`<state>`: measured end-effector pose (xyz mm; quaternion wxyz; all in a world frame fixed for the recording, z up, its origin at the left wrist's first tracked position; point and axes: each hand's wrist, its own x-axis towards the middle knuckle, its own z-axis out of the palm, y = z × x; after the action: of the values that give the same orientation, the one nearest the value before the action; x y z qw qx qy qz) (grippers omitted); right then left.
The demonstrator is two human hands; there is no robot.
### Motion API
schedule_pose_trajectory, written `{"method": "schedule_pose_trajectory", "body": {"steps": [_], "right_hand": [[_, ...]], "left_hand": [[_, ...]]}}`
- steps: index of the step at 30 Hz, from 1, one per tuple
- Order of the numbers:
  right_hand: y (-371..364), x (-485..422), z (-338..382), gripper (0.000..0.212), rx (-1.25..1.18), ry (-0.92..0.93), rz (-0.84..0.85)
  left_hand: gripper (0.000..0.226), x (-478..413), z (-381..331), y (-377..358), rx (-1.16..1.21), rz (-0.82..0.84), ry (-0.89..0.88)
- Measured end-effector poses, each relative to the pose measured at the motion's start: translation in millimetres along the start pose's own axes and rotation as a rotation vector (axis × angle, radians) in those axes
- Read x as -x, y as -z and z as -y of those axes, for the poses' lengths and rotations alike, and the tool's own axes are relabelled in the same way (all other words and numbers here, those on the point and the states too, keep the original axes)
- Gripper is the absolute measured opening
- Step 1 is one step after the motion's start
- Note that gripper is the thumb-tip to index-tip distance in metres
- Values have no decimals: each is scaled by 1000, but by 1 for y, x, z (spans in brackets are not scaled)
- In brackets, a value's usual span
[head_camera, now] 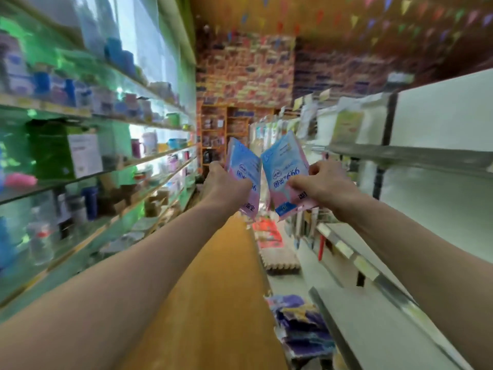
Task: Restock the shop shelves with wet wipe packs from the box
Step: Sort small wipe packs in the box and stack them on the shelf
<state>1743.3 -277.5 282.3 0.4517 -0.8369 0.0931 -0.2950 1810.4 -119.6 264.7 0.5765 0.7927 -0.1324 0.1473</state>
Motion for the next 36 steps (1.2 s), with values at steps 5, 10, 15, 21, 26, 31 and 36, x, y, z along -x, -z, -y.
{"method": "schedule_pose_trajectory", "body": {"steps": [5,10,15,21,26,31,36], "right_hand": [[69,-29,-8,25,68,11,-113],[128,-47,-13,16,123,38,-287],[180,-61,-20,16,235,-7,-420],[229,-77,-27,17,336,-66,-576],[254,-89,-31,18,418,-130,-698],[268,-97,-37,22,467,-211,-813],[277,-96,-38,28,518,-285,-892]], "left_hand": [[38,-20,-51,-63,56,55,-103],[35,-34,-100,-117,156,147,-182],[36,-40,-141,-173,245,277,-255],[34,-52,-174,-237,376,433,-333],[37,-63,-202,-281,469,582,-373],[34,-69,-218,-316,509,738,-406],[37,-61,-233,-343,575,886,-417]]}}
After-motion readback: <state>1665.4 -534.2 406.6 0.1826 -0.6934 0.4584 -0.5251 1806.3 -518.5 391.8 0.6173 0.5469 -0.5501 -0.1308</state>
